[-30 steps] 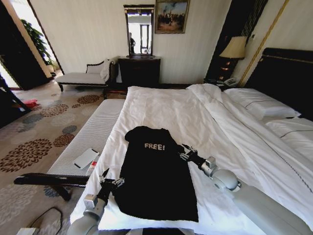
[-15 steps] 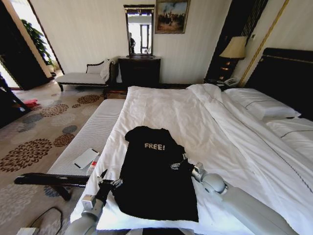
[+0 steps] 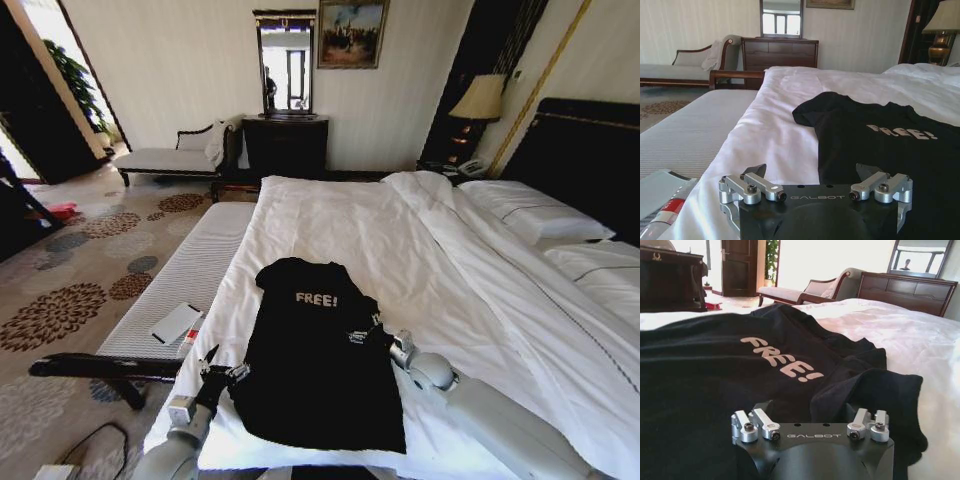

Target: Fold the clothes on the bed.

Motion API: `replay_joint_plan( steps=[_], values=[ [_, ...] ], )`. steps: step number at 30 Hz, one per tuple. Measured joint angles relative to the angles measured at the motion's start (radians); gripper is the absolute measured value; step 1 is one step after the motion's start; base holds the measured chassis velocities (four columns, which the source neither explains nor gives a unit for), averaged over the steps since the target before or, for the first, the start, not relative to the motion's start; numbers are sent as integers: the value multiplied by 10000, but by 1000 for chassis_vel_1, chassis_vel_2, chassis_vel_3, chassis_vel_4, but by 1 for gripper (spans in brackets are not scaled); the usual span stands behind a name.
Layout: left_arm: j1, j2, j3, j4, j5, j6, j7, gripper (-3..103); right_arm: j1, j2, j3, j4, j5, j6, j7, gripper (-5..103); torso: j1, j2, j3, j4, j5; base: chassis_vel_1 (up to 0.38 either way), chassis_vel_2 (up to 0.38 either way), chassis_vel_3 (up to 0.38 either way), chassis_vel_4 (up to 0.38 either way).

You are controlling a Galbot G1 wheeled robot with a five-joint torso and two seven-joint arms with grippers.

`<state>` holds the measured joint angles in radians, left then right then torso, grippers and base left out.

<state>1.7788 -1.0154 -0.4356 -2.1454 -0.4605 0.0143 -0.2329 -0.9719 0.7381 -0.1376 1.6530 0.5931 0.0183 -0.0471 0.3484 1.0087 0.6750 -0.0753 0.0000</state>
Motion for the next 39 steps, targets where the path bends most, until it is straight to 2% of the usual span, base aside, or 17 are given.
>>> replay_joint_plan(
  steps=[3, 4, 6, 7, 8, 10, 11, 13, 15, 18, 19, 20, 27, 33, 36, 39],
  values=[
    [7, -16, -31, 74, -6, -58, 18, 100, 69, 30, -93, 98, 184, -70, 84, 63, 0, 0, 0, 1, -2, 0, 0, 0, 0],
    [7, -16, -31, 74, -6, -58, 18, 100, 69, 30, -93, 98, 184, -70, 84, 63, 0, 0, 0, 1, -2, 0, 0, 0, 0],
    [-24, -37, -31, 83, -7, -80, 24, 100, 118, 31, -174, 98, 231, -77, 121, 52, -1, 0, 0, 1, -1, 0, 0, 0, 0],
    [-40, -40, -30, 83, -7, -81, 24, 100, 135, 35, -191, 88, 242, -77, 137, 52, -1, 0, 0, 0, -1, 0, 0, 0, 0],
    [-46, -40, -30, 83, -8, -83, 24, 100, 144, 38, -199, 83, 246, -77, 143, 47, -1, 1, 0, 0, -1, 0, 0, 0, 0],
    [-54, -41, -30, 83, -11, -84, 25, 100, 157, 42, -211, 74, 252, -77, 155, 47, -1, 0, 0, 0, -1, 0, 0, 0, 0],
    [-70, -40, -47, 83, -35, -92, 24, 100, 230, 82, -272, 4, 313, -77, 206, 36, 0, 0, 0, 0, 0, 0, 0, 0, 0],
    [-57, -35, -94, 83, -55, -115, 24, 100, 308, 140, -338, -83, 399, -77, 257, 25, 0, 0, 0, 0, 0, 0, 0, 0, 0],
    [-52, -35, -102, 82, -58, -119, 24, 100, 319, 152, -349, -98, 408, -77, 263, 25, 0, 0, 0, 0, -1, 0, 0, 0, 0],
    [-6, -21, -152, 55, -92, -133, 23, 100, 391, 236, -415, -213, 461, -76, 311, 8, -1, 0, 0, 1, 0, 0, 0, 0, 0],
    [-6, -21, -152, 55, -92, -133, 23, 100, 391, 236, -415, -213, 461, -76, 311, 8, -1, 0, 0, 1, 0, 0, 0, 0, 0],
    [-4, -17, -162, 46, -104, -136, 22, 100, 403, 245, -423, -228, 489, -76, 326, 3, 0, 0, 0, 1, 0, 0, 0, 0, 0],
    [-12, -47, -147, 42, -112, -154, 21, 100, 519, 185, -351, -103, 893, -78, 507, 0, -1, 0, 0, 0, 0, 0, 0, 0, 0],
    [-18, -66, -98, 49, -76, -158, 18, 100, 811, 249, -161, 198, 1640, -157, 758, 0, 0, 0, 0, -1, 0, 0, 0, 0, 0],
    [4, -66, -90, 46, -68, -159, 17, 100, 1026, 387, -113, 256, 1918, -203, 846, 0, 0, 0, 0, 0, -1, 0, 0, 0, 0],
    [118, -63, -104, -26, -41, -160, 12, 100, 1538, 833, 49, 48, 2454, -317, 1115, 0, 0, 0, 0, 3, 0, 0, 0, 0, 0]
  ],
)
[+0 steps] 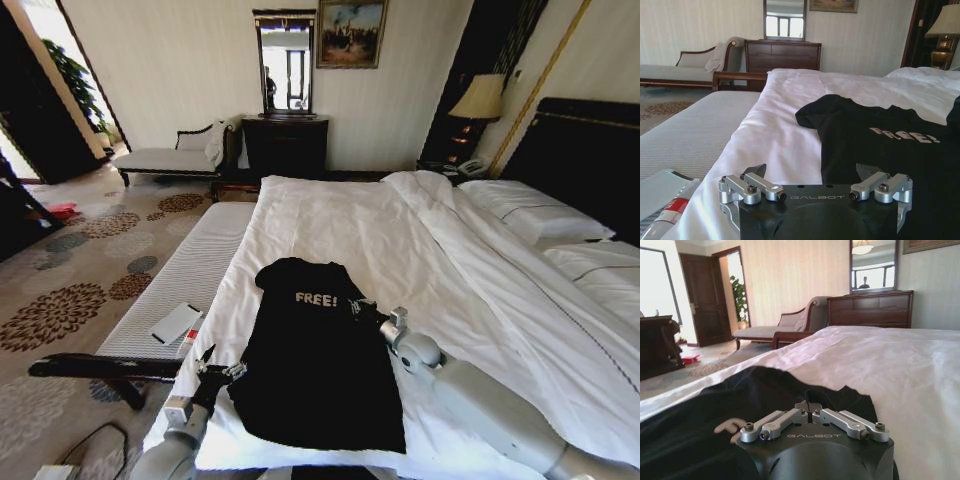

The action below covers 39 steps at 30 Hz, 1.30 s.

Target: Fold the clothes on the bed.

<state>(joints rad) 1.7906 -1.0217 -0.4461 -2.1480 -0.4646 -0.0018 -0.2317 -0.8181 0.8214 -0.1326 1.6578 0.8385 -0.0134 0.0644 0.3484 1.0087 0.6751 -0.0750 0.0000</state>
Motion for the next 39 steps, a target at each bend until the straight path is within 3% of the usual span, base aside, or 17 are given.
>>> replay_joint_plan(
  steps=[8, 18, 39],
  values=[
    [135, 57, -96, -79, 10, -23, -4, 100, 202, 285, 981, -551, 683, -111, 395, 0, 0, 0, 0, -1, 1, 0, 0, 0, 0],
    [-125, 117, 221, -136, 71, 41, -85, 100, -652, 219, 2266, -1164, 1264, -366, 1032, 0, 0, 0, 0, -4, 2, 0, 0, 0, 0],
    [171, 74, 127, -266, 131, 2, -42, 100, 443, 673, 2543, -2512, 1947, -563, 1872, 0, 0, 0, 0, 1, -1, 0, 0, 0, 0]
  ],
)
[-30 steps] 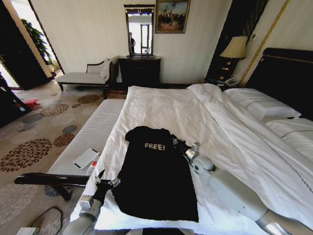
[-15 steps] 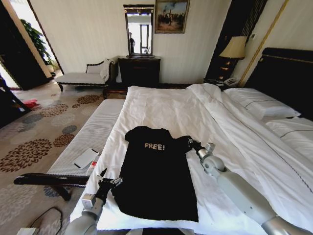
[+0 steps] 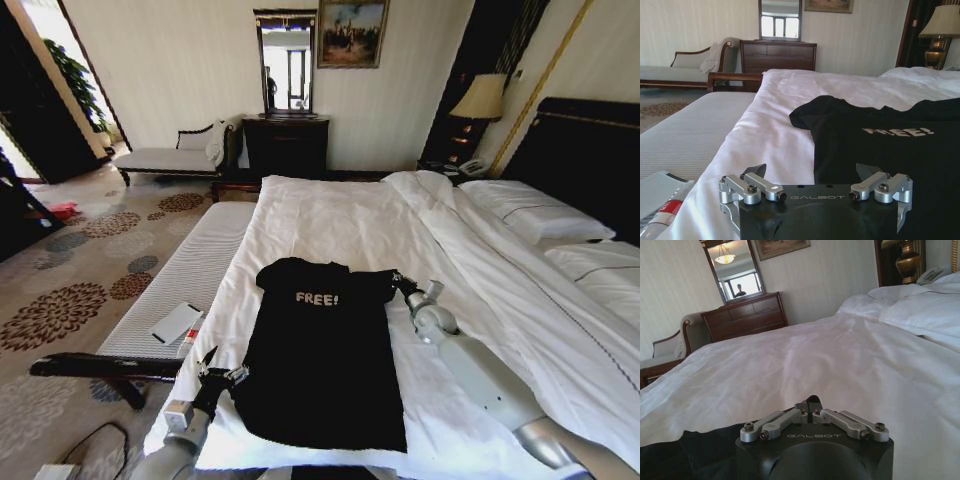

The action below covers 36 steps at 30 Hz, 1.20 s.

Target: Fold the clothes on the bed.

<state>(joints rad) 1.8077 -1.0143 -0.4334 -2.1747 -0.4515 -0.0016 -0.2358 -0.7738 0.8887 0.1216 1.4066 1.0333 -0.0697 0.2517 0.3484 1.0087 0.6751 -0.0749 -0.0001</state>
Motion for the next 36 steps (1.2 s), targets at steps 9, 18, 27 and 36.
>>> replay_joint_plan(
  steps=[9, 18, 27, 36],
  values=[
    [13, -18, 79, -86, 44, 29, -13, 100, -841, -58, 452, 143, -278, -351, 256, 0, 0, 0, -1, -3, 2, 0, 0, 0, 0],
    [248, -59, 56, -141, 118, 34, -1, 100, -1391, -177, 693, -146, -2616, 415, -778, 27, 0, 0, -1, -2, 3, 0, 0, 0, 0],
    [-9, -39, 237, -43, 146, 81, -10, 100, -2088, -857, 1318, -495, -4613, 1503, -2068, 60, 0, 0, -1, -7, 2, 0, 0, 0, 0],
    [-41, -18, 202, 4, 150, 88, -13, 100, -2371, -1280, 1065, 178, -5664, 2099, -2866, 91, 0, 0, -1, -3, 1, 0, 0, 0, 0]
  ],
)
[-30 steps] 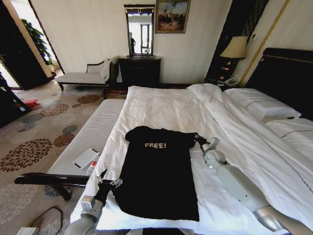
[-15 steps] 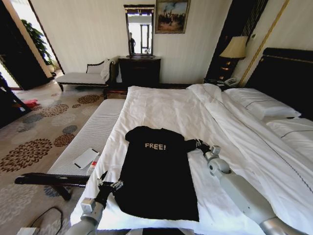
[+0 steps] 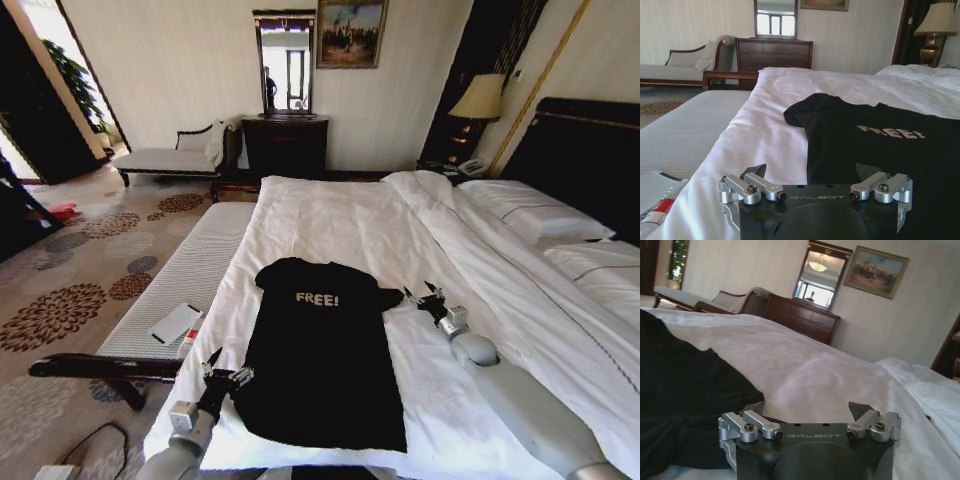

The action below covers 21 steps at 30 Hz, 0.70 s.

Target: Fold the clothes on the bed.

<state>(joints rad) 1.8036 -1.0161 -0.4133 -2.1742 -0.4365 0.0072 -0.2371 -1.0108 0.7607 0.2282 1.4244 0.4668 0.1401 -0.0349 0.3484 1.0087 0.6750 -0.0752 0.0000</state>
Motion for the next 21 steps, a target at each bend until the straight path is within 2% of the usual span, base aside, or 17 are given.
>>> replay_joint_plan(
  steps=[1, 3, 9, 19, 21],
  values=[
    [-2, 1, -11, 12, -2, 0, 0, 100, -22, -39, -88, 108, -91, 18, -53, 96, 0, 0, 0, -1, -1, 0, 0, 0, 0],
    [-4, 6, -20, 33, -9, 0, 0, 100, -29, -75, -242, 240, -161, 19, -95, 99, -1, 0, 0, -1, 0, 0, 0, 0, 0],
    [-85, 69, -36, 80, -87, 6, -13, 100, 299, -26, -1012, -149, -568, 66, -123, 100, 0, 0, 0, -1, 0, 0, 0, 0, 0],
    [-72, 99, -61, 109, -145, 6, -17, 100, 785, 99, -1253, -711, -43, -115, 45, 100, -1, 0, 0, 1, -1, 0, 0, 0, 0],
    [-88, 97, -41, 110, -146, 6, -17, 100, 836, 79, -1323, -799, -33, -121, 53, 103, -1, 0, 0, 1, 0, 0, 0, 0, 0]
  ],
)
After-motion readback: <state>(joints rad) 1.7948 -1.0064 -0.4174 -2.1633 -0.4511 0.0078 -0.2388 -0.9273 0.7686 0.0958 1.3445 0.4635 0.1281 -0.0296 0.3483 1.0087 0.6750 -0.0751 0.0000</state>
